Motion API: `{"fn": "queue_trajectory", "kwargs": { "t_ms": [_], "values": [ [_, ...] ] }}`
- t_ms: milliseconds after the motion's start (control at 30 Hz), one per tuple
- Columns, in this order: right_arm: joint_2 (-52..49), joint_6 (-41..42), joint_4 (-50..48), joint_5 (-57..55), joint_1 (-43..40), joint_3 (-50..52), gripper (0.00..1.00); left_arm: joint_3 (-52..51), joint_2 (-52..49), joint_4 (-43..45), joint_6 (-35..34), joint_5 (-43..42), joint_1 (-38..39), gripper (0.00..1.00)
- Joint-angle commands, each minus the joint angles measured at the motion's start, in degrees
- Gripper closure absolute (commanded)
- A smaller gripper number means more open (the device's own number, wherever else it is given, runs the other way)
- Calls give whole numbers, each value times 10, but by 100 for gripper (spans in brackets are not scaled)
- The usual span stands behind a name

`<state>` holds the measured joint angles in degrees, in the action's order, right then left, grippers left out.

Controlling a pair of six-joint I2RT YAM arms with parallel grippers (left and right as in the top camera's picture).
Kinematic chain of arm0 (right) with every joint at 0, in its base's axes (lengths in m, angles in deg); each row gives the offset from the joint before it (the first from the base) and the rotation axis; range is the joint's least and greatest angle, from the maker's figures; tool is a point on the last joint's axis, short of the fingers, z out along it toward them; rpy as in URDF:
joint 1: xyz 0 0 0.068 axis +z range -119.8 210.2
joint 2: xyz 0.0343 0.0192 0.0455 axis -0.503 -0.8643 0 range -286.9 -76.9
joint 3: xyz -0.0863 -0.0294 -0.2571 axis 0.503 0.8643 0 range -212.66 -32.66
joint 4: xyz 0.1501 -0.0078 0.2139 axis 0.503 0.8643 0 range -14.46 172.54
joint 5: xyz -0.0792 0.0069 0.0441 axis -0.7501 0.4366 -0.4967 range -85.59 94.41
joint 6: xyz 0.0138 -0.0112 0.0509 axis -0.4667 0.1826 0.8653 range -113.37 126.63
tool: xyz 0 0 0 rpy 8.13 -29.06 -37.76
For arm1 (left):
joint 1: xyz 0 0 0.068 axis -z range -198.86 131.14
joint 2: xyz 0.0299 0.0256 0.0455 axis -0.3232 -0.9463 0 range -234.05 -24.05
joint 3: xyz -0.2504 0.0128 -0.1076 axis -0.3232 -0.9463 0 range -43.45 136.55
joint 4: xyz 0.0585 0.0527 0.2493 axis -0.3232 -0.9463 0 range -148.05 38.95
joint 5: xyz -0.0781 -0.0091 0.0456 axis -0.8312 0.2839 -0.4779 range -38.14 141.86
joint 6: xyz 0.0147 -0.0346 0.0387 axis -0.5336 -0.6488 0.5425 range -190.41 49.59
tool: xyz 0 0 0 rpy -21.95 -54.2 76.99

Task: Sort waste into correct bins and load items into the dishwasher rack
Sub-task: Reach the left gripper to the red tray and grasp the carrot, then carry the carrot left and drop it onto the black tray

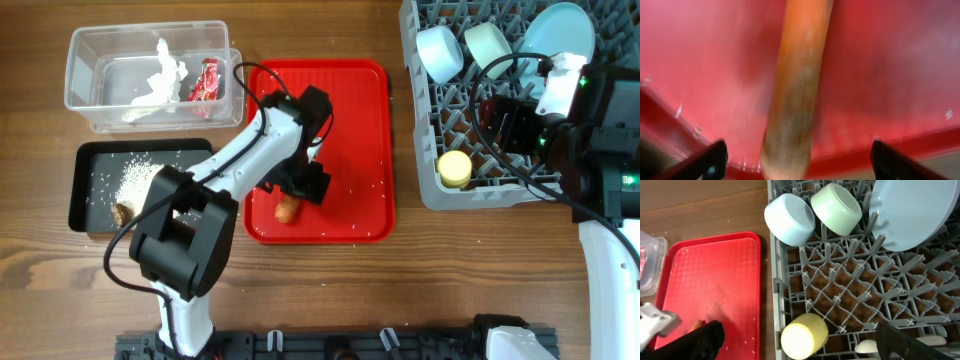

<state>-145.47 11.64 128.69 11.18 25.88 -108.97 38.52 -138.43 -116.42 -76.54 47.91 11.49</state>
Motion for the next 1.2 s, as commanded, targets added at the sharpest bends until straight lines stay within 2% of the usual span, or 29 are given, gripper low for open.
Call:
{"fn": "queue_trajectory", "kwargs": {
  "t_ms": [0, 133, 267, 300, 400, 467, 600, 667, 767, 1067, 1167],
  "values": [
    [3, -4, 1, -12, 0, 0, 0, -47, 0, 60, 29, -27, 0, 10],
    [3, -4, 6, -12, 0, 0, 0, -77, 0, 98, 29, -31, 0, 11],
    [3, -3, 5, -12, 0, 0, 0, -102, 0, 124, 27, -31, 0, 20],
    [3, -3, 6, -12, 0, 0, 0, -105, 0, 125, 27, -31, 0, 28],
    [3, -3, 6, -12, 0, 0, 0, -105, 0, 125, 27, -31, 0, 66],
    [3, -3, 7, -12, 0, 0, 0, -105, 0, 122, 27, -31, 0, 85],
    [3, -3, 8, -11, 0, 0, 0, -104, 1, 111, 27, -31, 0, 86],
    [3, -3, 10, -11, 0, 0, 0, -93, 1, 90, 27, -31, 0, 93],
    [3, -3, 10, -9, 0, 0, 0, -60, 1, 51, 27, -24, -1, 96],
    [3, -4, 10, -8, 0, 0, 0, 108, 11, -99, 27, 47, -37, 96],
    [3, -4, 10, -8, 0, 0, 0, 168, 16, -150, 2, 86, -69, 96]
  ]
}}
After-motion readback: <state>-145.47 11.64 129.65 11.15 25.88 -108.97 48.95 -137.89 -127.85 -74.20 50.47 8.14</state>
